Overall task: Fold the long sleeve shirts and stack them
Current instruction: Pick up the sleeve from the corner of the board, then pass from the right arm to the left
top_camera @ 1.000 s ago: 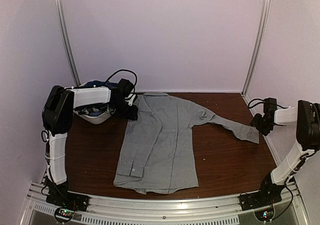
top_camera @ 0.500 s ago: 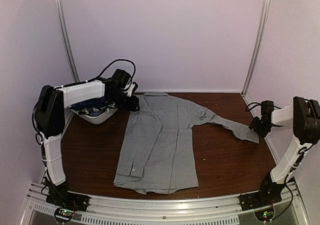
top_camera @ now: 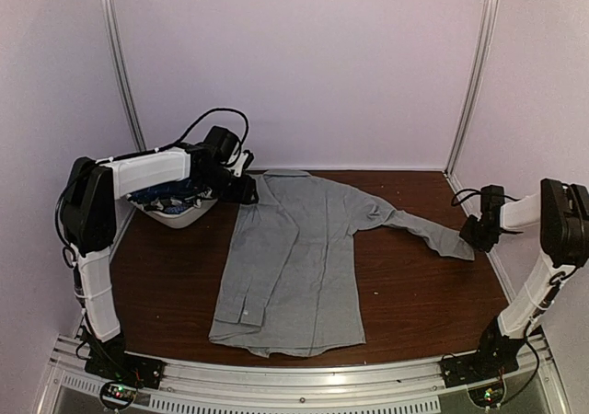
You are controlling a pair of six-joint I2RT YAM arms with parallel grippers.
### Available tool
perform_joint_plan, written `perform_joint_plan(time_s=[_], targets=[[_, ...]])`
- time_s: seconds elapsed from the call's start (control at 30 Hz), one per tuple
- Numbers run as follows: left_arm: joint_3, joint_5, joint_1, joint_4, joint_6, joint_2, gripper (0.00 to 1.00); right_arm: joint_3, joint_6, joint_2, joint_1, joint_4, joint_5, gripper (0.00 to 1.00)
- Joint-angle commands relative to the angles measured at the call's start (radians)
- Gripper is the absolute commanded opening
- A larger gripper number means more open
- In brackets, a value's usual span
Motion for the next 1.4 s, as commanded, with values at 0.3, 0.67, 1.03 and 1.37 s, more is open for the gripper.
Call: perform_joint_plan(time_s=[0.3, 0.67, 1.03, 1.37], targets=[[-0.010, 0.111, -0.007, 0.056, -0.025, -0.080, 0.53, 0.151, -0.217, -0.289, 0.273, 0.023, 0.056, 0.00], [0.009, 0.320, -0.119, 0.181, 0.092, -0.118, 0.53, 0.222, -0.348, -0.310, 0.659, 0.097, -0.076, 0.00], [0.149, 0.383, -0.223, 0.316, 0.161, -0.026, 0.53, 0.283, -0.396, -0.277, 0.837, 0.095, -0.270, 0.00], [0.175, 0.584, -0.233, 0.371, 0.350, 0.015, 0.59, 0.292, -0.432, -0.287, 0.931, 0.012, -0.306, 0.00]])
